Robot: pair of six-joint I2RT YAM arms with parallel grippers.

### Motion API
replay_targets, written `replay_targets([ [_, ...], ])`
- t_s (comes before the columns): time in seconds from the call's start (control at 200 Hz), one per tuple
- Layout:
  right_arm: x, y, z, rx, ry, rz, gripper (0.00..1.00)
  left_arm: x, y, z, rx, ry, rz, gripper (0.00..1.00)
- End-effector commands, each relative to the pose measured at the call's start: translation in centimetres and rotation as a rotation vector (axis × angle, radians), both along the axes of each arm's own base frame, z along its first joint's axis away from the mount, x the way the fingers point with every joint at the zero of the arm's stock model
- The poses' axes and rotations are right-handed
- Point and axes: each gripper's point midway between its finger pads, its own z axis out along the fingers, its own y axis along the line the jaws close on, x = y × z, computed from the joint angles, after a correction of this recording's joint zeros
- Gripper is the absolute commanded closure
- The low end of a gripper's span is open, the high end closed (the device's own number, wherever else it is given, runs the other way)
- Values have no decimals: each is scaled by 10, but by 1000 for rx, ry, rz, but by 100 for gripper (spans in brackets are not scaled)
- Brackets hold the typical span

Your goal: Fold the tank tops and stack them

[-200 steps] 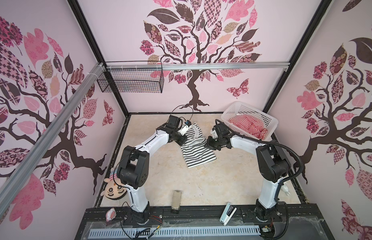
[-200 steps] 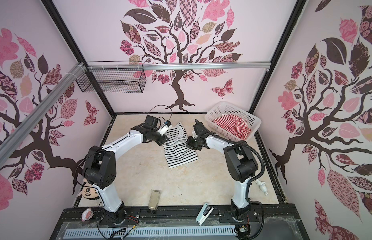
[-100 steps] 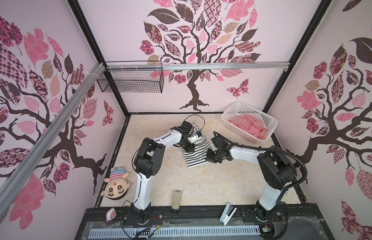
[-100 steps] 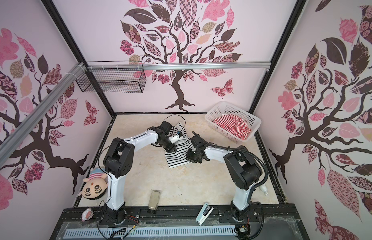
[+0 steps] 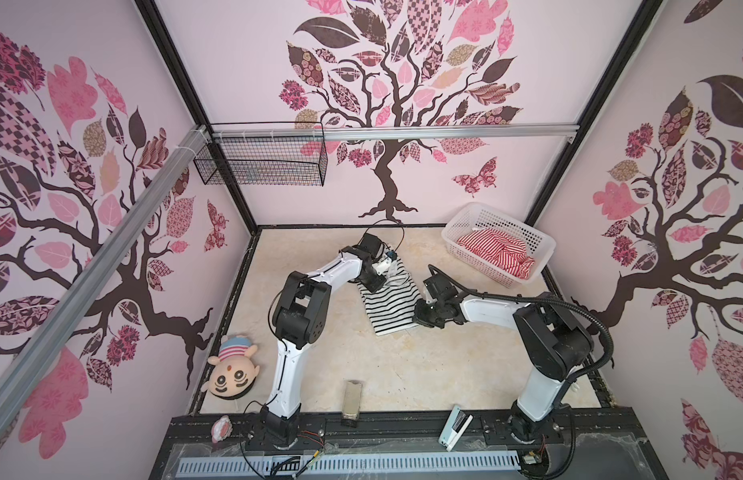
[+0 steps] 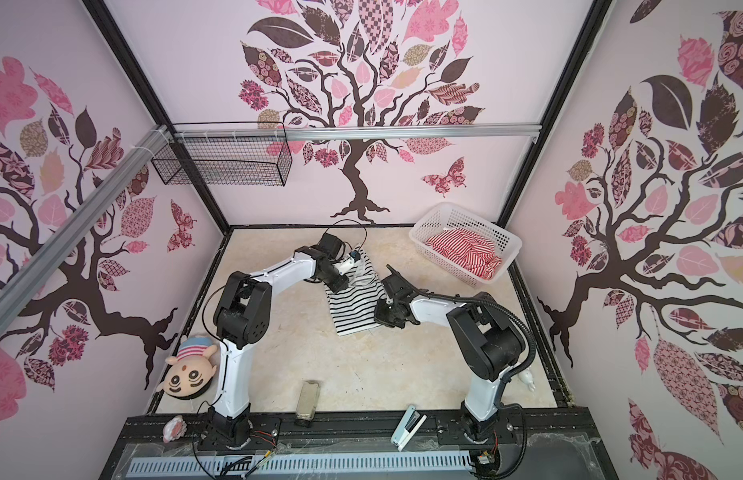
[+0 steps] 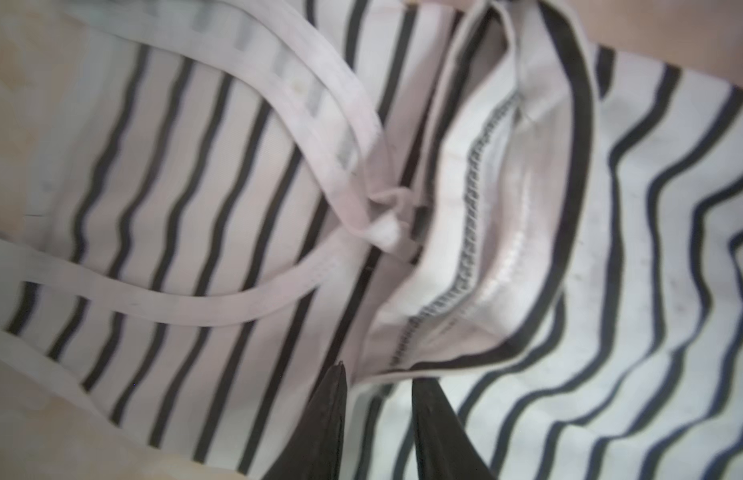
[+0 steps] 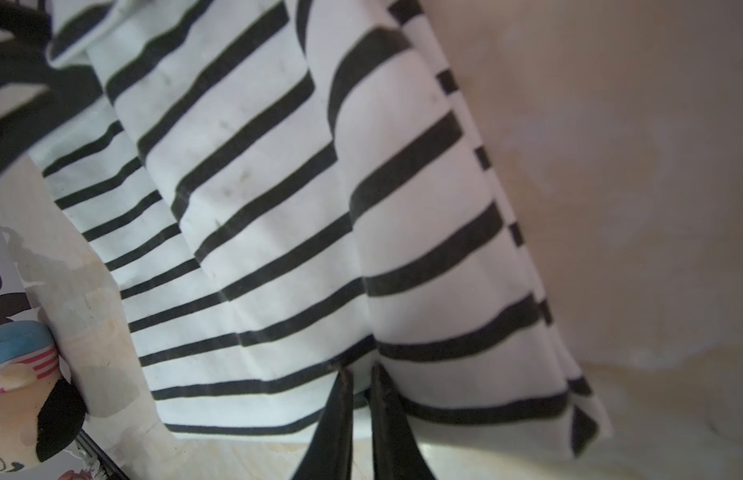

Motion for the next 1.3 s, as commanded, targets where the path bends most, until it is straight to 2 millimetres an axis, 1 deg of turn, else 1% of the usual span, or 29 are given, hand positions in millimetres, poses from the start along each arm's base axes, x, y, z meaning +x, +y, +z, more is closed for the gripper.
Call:
replay_targets([
  [0.0,-13,-16,-11,-58,47,-26,85,35,12,10,29,-85,63,69],
  [0.105,-15,-15,-10,-52,46,-25,85,46,20,19,23,-103,101,69],
  [0.15,-15,-16,-9,-52,46,-25,85,45,20,25,4,-99,106,69],
  [0.19,-15,-16,-8,-50,44,-24,85,40,16,34,-29,-97,93,69],
  [0.285,-15,-15,-6,-45,39,-25,85,19,-5,57,-129,-80,32,69],
  [0.365,-15,-16,-6,-46,40,-27,85,-7,-29,69,-176,-65,-50,70],
  [0.44,-15,-16,-6,-47,39,-28,85,-32,-53,73,-190,-44,-143,70],
  [0.525,-16,-16,-7,-45,43,-31,85,-54,-75,74,-215,-2,-208,70],
  [0.61,-17,-17,-8,-48,44,-34,85,-63,-87,68,-221,43,-234,71],
  [0.74,-20,-20,-8,-49,44,-38,85,-66,-96,53,-208,108,-255,71],
  [0.875,-22,-22,-7,-52,43,-42,85,-70,-100,33,-194,196,-276,73],
  [0.925,-22,-22,-6,-51,42,-43,84,-72,-98,20,-178,224,-272,73],
  [0.935,-22,-22,-6,-51,41,-43,84,-68,-101,26,-186,206,-275,73],
  [0.95,-23,-22,-6,-52,42,-43,84,-65,-102,27,-186,199,-273,73],
  [1.171,-24,-25,-5,-56,40,-46,84,-56,-99,10,-126,205,-262,73],
  [1.246,-25,-24,-4,-55,40,-45,84,-47,-96,6,-95,170,-247,73],
  [1.291,-25,-24,-4,-53,41,-44,84,-38,-93,4,-76,134,-231,73],
])
